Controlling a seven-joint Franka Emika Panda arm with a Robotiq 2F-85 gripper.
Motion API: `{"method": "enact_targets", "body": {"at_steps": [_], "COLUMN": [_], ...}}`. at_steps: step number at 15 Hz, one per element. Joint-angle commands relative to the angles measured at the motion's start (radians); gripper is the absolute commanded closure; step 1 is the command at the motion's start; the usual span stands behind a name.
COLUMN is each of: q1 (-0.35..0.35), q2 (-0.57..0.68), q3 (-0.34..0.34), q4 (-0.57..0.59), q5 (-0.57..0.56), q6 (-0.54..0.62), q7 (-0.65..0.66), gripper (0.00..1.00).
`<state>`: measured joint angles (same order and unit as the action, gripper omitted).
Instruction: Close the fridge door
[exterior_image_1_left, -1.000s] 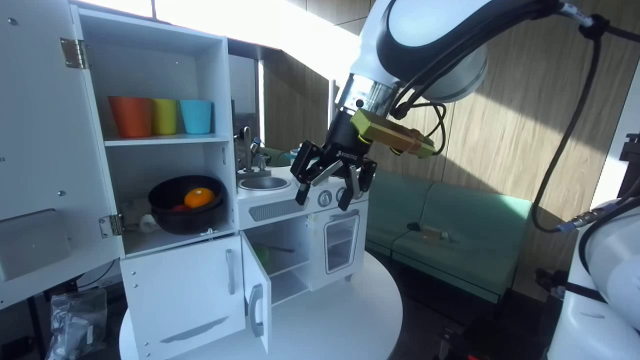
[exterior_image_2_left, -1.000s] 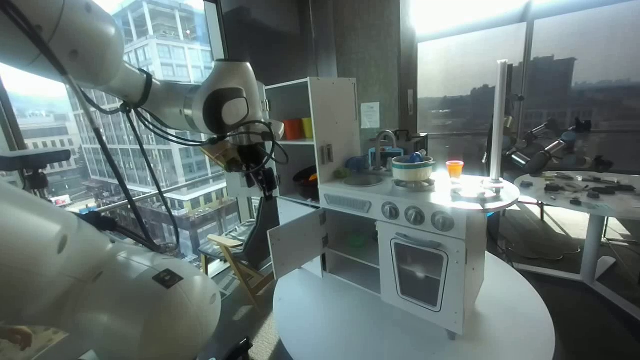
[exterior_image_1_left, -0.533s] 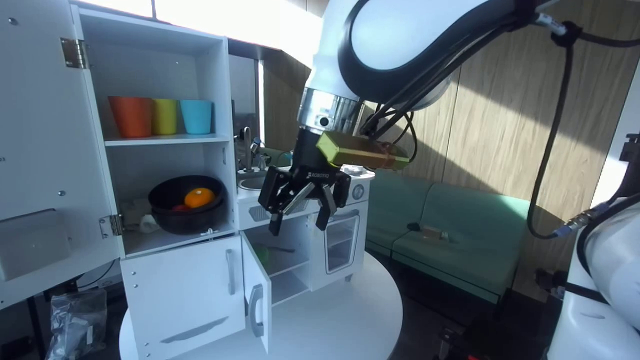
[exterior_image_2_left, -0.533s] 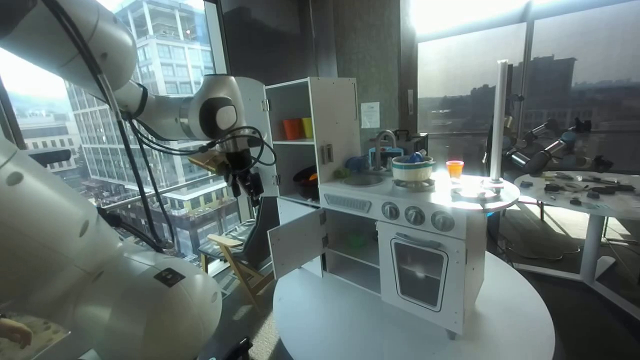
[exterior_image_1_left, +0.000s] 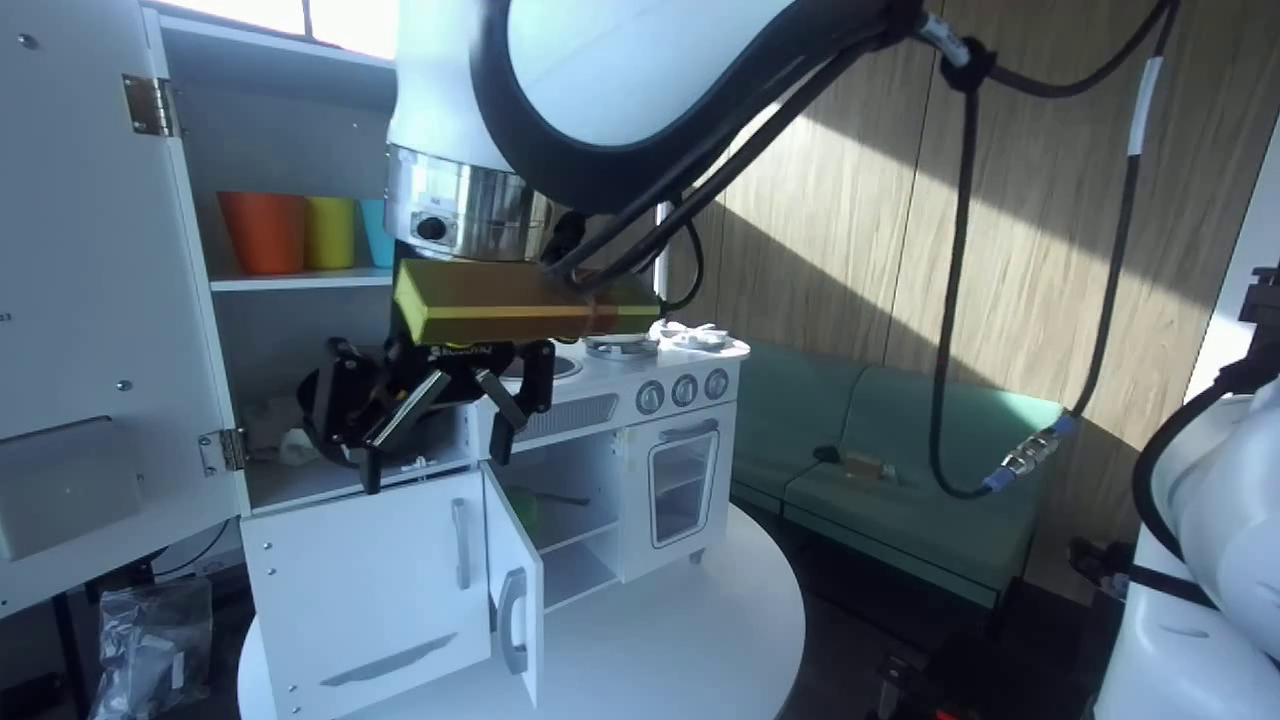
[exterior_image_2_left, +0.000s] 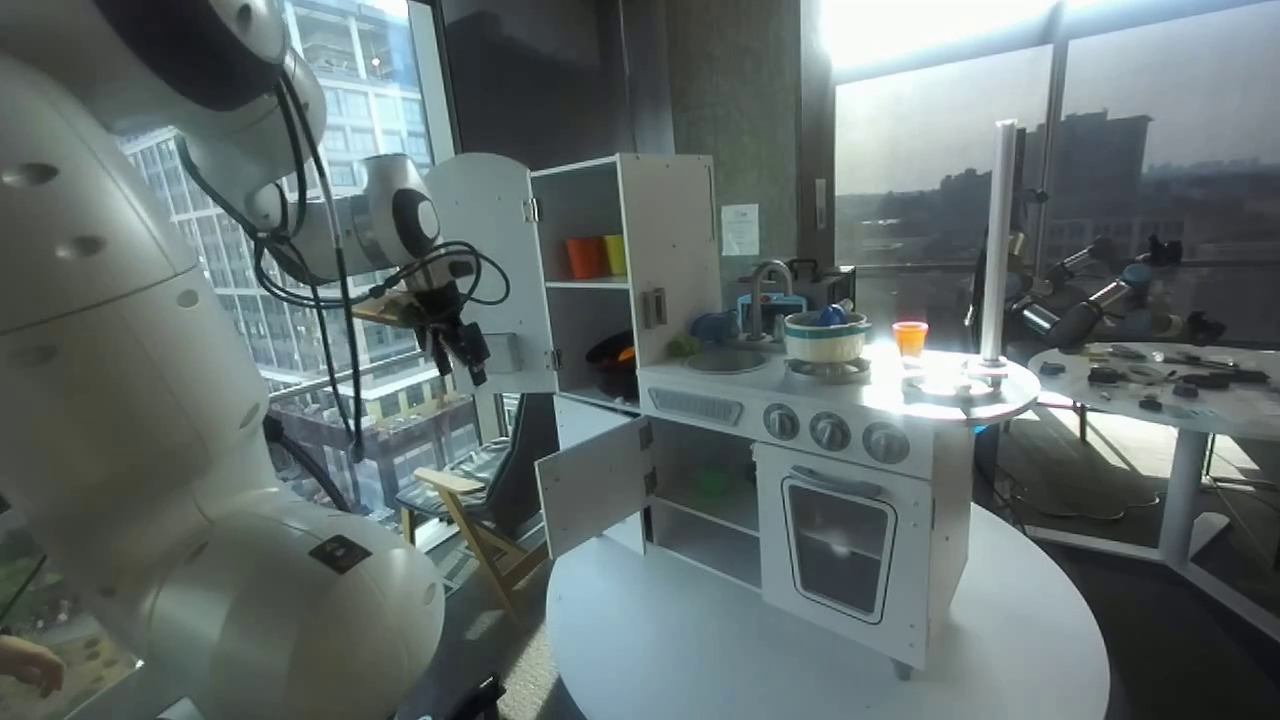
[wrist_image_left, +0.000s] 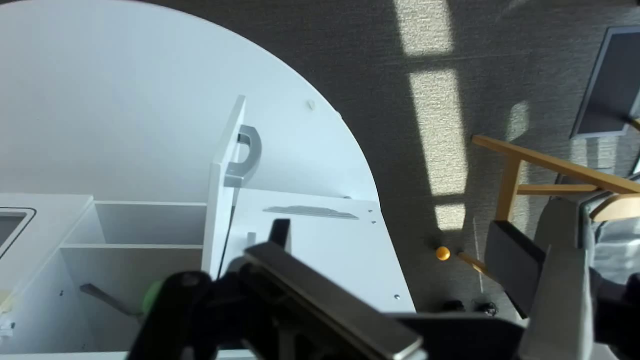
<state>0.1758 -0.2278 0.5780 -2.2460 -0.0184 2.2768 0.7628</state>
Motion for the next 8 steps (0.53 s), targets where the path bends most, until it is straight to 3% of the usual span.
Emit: {"method": "enact_targets", "body": {"at_steps": [1, 4, 8], "q1": [0.029, 0.087, 0.179], "q2": [0.157, 0.218, 0.287], "q3": [0.041, 0.041, 0.023], "q4": [0.186, 0.29, 0.409], "q5": [-0.153, -0.27, -0.341], "q6": [0.017, 0.034, 0.017], "q7": [0.201, 0.353, 0.431], "gripper": [0.0, 0.0, 0.0]}}
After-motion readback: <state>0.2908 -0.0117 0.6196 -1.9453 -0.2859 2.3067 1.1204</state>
